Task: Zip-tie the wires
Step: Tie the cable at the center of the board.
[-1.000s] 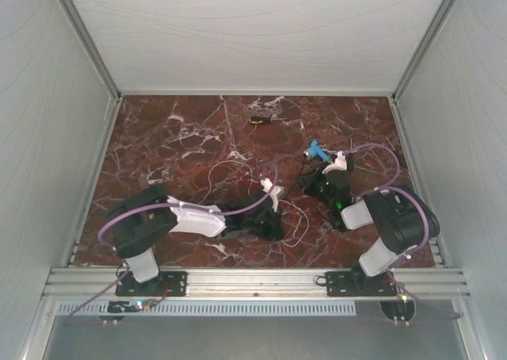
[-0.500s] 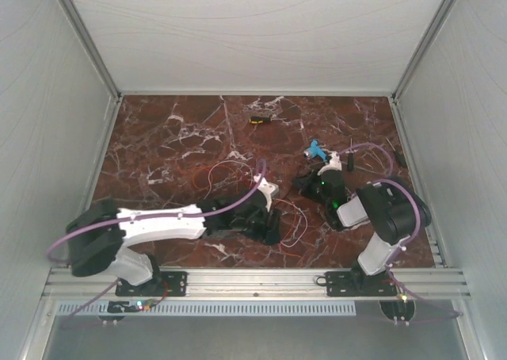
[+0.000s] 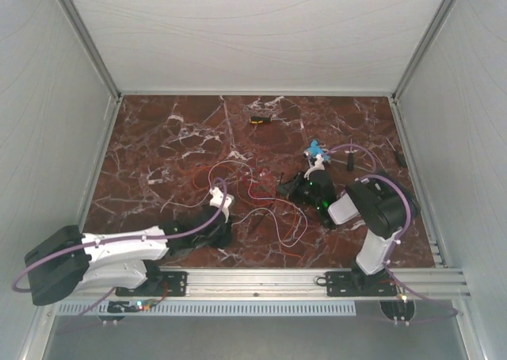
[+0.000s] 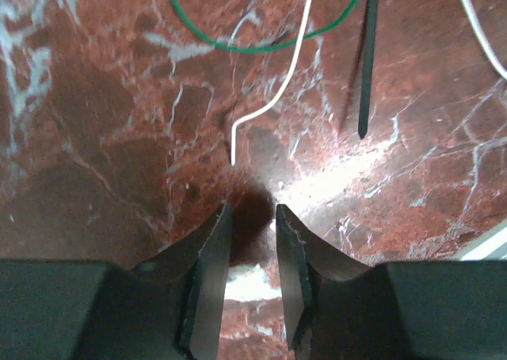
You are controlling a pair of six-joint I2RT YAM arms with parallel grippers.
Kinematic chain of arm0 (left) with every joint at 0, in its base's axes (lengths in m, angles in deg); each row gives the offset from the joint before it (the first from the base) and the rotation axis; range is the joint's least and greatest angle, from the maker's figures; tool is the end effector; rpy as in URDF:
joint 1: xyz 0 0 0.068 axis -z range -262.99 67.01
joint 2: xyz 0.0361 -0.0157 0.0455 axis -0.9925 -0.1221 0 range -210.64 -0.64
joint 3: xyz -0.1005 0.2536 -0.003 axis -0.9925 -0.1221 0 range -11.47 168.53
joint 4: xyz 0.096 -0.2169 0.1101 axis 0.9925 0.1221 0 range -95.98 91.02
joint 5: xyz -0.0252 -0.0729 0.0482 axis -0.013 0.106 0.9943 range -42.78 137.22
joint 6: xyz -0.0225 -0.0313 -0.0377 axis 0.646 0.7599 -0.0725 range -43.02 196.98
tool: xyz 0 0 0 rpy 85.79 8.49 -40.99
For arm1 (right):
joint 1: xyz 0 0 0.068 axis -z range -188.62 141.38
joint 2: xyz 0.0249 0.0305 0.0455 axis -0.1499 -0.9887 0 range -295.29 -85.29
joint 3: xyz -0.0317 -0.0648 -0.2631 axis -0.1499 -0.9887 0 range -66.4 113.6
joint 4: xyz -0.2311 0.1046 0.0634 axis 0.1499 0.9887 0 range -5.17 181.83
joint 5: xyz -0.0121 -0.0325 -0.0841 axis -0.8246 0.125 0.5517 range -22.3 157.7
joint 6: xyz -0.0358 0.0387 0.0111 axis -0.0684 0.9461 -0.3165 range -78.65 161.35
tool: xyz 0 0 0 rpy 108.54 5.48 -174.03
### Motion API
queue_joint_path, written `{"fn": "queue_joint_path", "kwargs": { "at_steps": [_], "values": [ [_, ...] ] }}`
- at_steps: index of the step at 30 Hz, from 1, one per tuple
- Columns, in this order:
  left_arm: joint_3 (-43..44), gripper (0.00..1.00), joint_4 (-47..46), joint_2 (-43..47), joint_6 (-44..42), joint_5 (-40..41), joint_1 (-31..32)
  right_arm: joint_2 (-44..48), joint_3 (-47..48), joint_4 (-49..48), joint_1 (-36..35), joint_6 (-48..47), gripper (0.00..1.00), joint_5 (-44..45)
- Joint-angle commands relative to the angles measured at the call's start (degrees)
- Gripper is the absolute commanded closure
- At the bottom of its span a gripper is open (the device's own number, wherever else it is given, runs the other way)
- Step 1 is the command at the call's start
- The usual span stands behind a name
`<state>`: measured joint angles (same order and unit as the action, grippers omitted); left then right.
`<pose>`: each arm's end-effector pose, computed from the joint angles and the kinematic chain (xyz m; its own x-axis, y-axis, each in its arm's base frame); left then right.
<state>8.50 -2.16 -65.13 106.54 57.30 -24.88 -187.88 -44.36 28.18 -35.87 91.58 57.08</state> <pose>0.1086 -0.1628 0.1412 -0.7254 0.2464 -0.6427 0.4788 0.8514 -0.2141 0.2429 0.1324 0.0951 -0.6915 0.4937 -0.5274 -0.1067 0.6522 0.7505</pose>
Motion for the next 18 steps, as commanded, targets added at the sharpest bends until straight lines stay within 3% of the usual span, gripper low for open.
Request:
{"fn": "queue_joint_path", "kwargs": {
  "at_steps": [1,4,8,11,14,18],
  "values": [
    [-5.71,0.70,-23.06,3.91,-9.91,2.34,-2.96,5.66,2.12,12.00,-0.13,5.10,1.00,0.75],
    [-6.56,0.71,-27.87,4.05,-15.66,-0.87,-5.64,7.35,3.21,15.51,-0.41,8.62,1.00,3.32],
    [-7.30,0.73,-34.83,-0.62,-26.47,-7.13,-8.66,5.13,8.35,21.90,0.34,10.53,1.00,-1.37],
    [-6.46,0.73,-34.78,-2.80,-30.16,-11.90,-8.90,2.96,9.53,23.04,0.67,11.93,1.00,-5.98],
    [-10.43,0.66,-39.33,-0.50,-35.15,-17.56,-8.15,2.08,8.88,24.33,1.28,12.22,1.00,-7.76],
    [-17.18,0.44,-49.72,2.51,-48.16,-21.70,-3.32,2.49,7.85,26.76,1.06,8.41,1.00,-7.05]
  ]
}}
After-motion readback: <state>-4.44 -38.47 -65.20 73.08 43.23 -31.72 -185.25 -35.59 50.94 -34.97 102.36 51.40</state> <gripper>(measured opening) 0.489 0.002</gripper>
